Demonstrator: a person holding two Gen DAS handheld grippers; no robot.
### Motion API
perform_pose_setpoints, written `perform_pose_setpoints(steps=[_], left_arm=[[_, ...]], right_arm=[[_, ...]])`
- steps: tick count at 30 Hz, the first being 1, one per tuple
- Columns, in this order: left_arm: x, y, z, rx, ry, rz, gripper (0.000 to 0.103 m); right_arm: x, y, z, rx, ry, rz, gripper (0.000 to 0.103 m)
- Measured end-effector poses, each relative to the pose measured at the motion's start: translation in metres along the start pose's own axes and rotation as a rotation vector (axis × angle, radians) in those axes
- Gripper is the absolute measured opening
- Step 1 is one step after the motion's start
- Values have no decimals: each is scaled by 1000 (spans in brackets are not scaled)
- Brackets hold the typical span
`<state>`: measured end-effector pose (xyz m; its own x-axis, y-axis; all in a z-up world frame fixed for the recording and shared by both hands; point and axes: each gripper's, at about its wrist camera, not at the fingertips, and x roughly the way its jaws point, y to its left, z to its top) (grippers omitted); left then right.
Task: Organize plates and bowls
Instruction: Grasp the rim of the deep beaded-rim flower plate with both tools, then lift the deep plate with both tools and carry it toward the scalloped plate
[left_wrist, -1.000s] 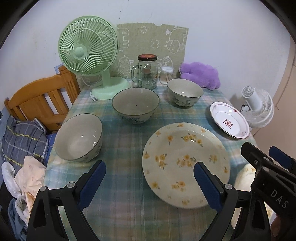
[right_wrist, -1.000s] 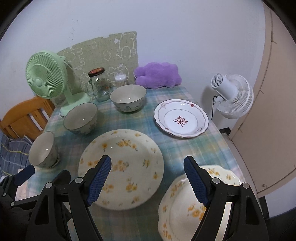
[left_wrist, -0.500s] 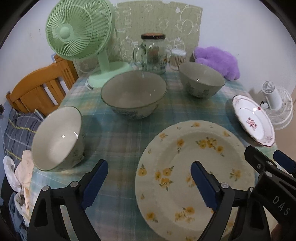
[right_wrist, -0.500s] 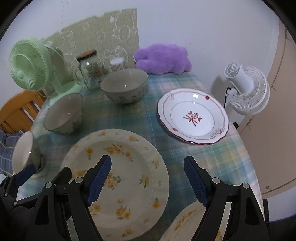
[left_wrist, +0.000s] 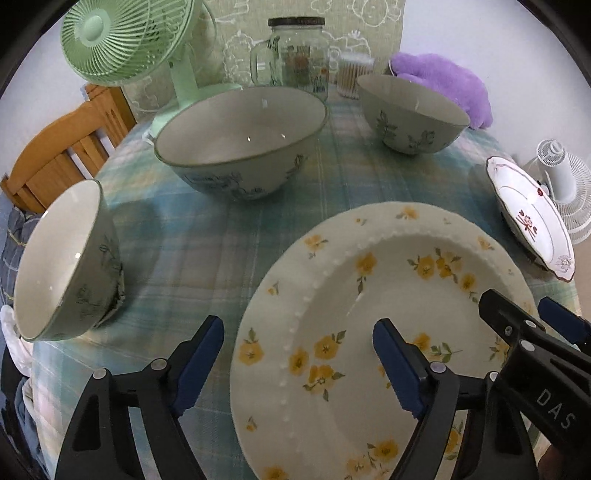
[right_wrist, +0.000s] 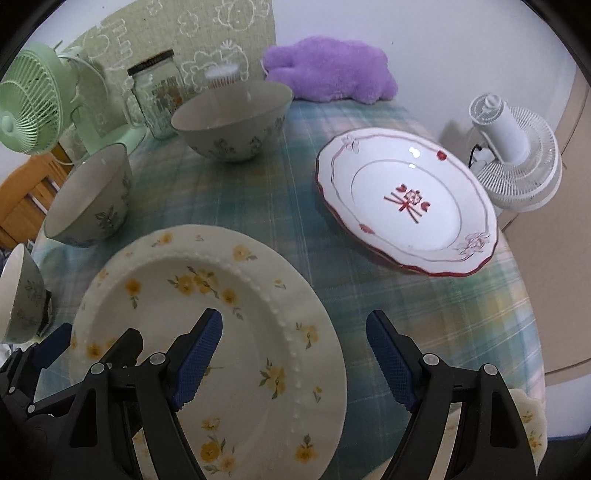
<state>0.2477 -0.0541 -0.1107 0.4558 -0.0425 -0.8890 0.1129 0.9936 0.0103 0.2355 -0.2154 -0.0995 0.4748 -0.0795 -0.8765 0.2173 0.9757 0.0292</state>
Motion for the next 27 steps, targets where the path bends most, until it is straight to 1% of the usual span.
perform_pose_setpoints(steps=[5, 6, 7, 8, 17, 22, 27], left_arm=[[0, -5, 0, 24, 2, -21, 82], [1, -7, -1, 34, 10, -34, 82], [0, -9, -2, 50, 1, -25, 82], [0, -9, -2, 47, -1, -29, 82], [0, -6, 0, 39, 15, -44, 81], [-9, 0, -5, 42, 8, -33, 80], [-22, 10, -12, 30, -4, -30, 80]], right_arm=[[11, 0, -2, 0, 20, 24, 77], [12, 0, -2, 1, 23, 26, 73], [14, 0, -3, 6, 34, 32, 66], [16, 0, -4, 12, 50, 36, 65], [15, 5, -4, 3, 48, 14, 64], [9, 7, -7, 18, 59, 16, 63], [-7, 16, -13, 1, 41, 33, 63]])
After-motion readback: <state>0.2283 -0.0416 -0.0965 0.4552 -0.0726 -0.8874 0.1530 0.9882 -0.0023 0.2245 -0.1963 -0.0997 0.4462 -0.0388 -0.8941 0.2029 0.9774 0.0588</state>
